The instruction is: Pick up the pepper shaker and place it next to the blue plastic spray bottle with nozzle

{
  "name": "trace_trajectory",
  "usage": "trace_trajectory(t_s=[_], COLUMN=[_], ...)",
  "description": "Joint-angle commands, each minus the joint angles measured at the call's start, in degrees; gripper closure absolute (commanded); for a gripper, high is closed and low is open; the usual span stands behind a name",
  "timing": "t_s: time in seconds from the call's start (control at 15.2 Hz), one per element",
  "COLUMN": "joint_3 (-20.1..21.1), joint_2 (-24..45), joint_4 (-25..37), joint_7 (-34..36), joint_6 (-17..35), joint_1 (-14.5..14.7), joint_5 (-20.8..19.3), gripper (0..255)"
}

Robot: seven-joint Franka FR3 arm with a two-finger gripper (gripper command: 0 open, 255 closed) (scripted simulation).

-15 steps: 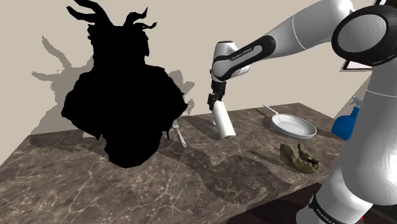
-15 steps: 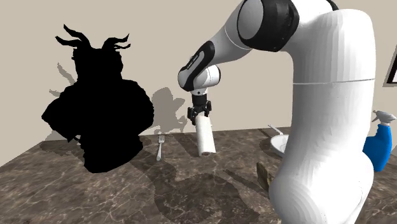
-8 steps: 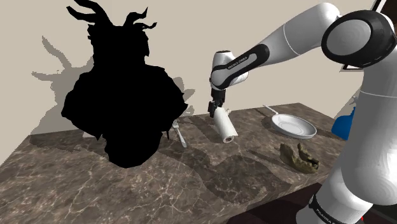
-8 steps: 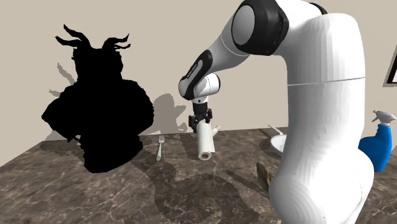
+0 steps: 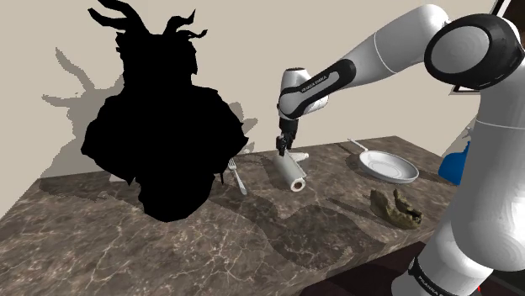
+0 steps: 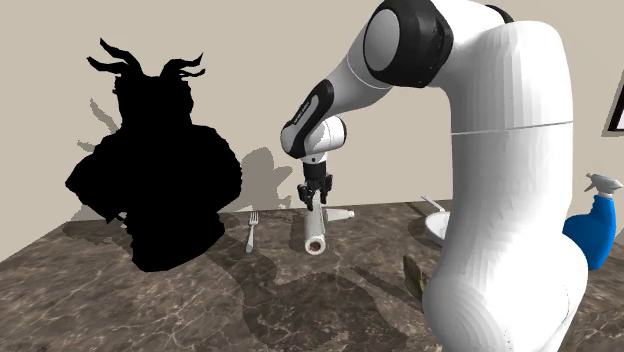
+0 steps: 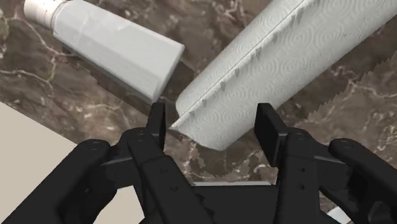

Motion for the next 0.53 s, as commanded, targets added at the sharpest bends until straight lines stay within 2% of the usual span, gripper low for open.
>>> trace_trajectory(t_s=[0.0, 0.46], joint_3=[0.0, 0.0], joint_2=[0.0, 0.0], joint_4=[0.0, 0.5], joint_7=[0.0, -0.1], joint_6=[0.0, -0.5], joint_1=[0.0, 0.0], joint_5=[0.0, 0.1], gripper=[255, 255])
